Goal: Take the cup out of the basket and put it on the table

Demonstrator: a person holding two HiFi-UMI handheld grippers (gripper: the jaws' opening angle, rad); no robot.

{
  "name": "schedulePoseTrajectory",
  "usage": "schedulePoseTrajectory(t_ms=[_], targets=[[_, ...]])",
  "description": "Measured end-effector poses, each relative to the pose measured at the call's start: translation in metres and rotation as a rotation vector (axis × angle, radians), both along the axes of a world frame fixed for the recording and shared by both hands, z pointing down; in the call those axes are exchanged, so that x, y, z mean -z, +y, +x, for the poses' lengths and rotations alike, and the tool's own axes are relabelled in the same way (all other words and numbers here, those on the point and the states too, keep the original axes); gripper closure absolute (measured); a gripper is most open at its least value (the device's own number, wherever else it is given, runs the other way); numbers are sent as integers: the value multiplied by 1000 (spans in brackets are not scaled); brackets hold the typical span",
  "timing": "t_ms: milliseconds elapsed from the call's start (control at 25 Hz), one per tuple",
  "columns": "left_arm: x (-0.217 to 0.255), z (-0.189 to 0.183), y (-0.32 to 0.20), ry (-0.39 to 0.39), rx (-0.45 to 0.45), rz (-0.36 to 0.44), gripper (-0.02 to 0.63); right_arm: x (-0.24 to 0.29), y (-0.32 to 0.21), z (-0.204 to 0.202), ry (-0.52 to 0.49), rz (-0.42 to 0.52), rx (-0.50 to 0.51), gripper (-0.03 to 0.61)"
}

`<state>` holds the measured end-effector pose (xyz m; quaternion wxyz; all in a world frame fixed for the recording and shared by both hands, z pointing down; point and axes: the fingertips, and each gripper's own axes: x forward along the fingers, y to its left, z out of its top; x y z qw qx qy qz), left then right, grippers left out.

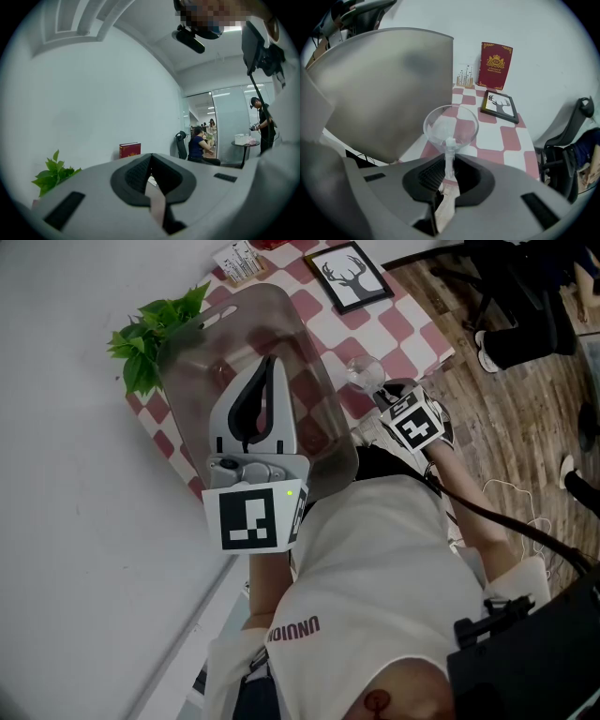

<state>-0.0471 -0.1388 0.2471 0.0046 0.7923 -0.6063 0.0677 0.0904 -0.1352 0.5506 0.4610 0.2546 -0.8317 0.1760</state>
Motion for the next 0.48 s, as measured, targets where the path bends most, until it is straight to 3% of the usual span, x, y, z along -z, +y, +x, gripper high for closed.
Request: schedulePoseTrajectory(t_ms=[480], targets=[[-1, 4, -4, 3, -6, -4, 603, -1, -1, 1, 0, -10, 8, 520]])
